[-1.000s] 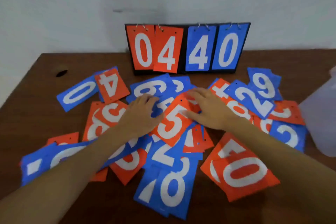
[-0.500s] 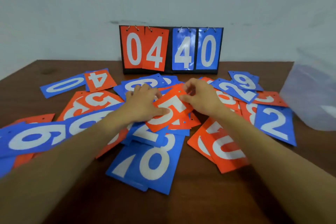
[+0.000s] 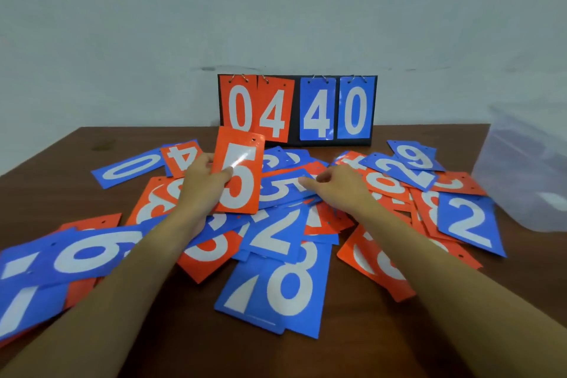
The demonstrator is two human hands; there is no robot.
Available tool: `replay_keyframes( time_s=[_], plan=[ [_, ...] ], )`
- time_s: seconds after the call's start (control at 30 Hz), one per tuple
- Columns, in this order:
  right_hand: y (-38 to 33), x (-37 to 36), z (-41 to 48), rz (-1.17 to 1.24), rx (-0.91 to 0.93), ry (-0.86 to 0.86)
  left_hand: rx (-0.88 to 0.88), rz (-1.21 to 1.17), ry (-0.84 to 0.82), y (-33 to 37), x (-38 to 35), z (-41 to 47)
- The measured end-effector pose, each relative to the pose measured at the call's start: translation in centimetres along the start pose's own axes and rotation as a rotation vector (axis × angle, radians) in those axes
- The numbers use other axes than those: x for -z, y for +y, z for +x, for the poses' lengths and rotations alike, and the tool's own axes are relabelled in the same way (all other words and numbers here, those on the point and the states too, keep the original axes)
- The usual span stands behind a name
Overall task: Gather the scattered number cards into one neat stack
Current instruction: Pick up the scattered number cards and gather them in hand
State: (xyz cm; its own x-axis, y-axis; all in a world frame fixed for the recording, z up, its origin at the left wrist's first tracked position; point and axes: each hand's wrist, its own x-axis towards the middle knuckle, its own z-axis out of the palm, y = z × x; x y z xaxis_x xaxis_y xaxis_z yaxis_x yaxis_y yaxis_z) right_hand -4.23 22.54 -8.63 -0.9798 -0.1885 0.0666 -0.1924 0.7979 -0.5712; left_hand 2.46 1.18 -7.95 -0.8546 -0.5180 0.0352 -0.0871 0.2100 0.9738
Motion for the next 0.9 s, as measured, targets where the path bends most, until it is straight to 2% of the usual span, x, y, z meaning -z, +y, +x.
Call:
replay_keyframes(
  time_s=[0.1,0.2,0.27,0.37,0.43,0.53,0.67,0.77,0.9],
  plan=[
    [-1.2,-0.9,0.6,-0.185,-0.02,-0.009,-0.113,0.089,-0.043,-0.3,-0.3,-0.3],
    [-1.5,-0.6,0.3,0.046,-0.083,-0.01,-0.163,0.122,-0.065,-0.5,-0.1,-0.6],
    [-1.2,-0.3,-0.2,0.205,-0.09,0.067,-0.19,0.107,-0.032,-0.4,0.6,-0.8],
    [-0.6,0.4,-1.3,0.27,-0.068,0.221,-0.278,0.119,0.066,0.6,1.8,-1.2],
    [-0.3,1.1,-2.3,0.357,-0.021,0.292,-0.312,0.148,0.059,1.2,2.2,-1.7],
    [-0.6,2.0,-3.7,0.573,0.09,0.286,-0.29,0.175,-0.034,1.5,1.7,-3.0],
    [-2.0,1.8,-4.6,0.541,0.248,0.245,-0.162,0.035,-0.2,2.2,0.3,-5.1],
    [-3.3,1.5,-4.8,0.537,0.278,0.255,-0.097,-0.034,-0.295,2.0,0.0,-6.1],
    [-3.5,1.3,-4.2,0.565,0.216,0.243,-0.156,0.113,-0.295,1.3,0.5,-5.7]
  ],
)
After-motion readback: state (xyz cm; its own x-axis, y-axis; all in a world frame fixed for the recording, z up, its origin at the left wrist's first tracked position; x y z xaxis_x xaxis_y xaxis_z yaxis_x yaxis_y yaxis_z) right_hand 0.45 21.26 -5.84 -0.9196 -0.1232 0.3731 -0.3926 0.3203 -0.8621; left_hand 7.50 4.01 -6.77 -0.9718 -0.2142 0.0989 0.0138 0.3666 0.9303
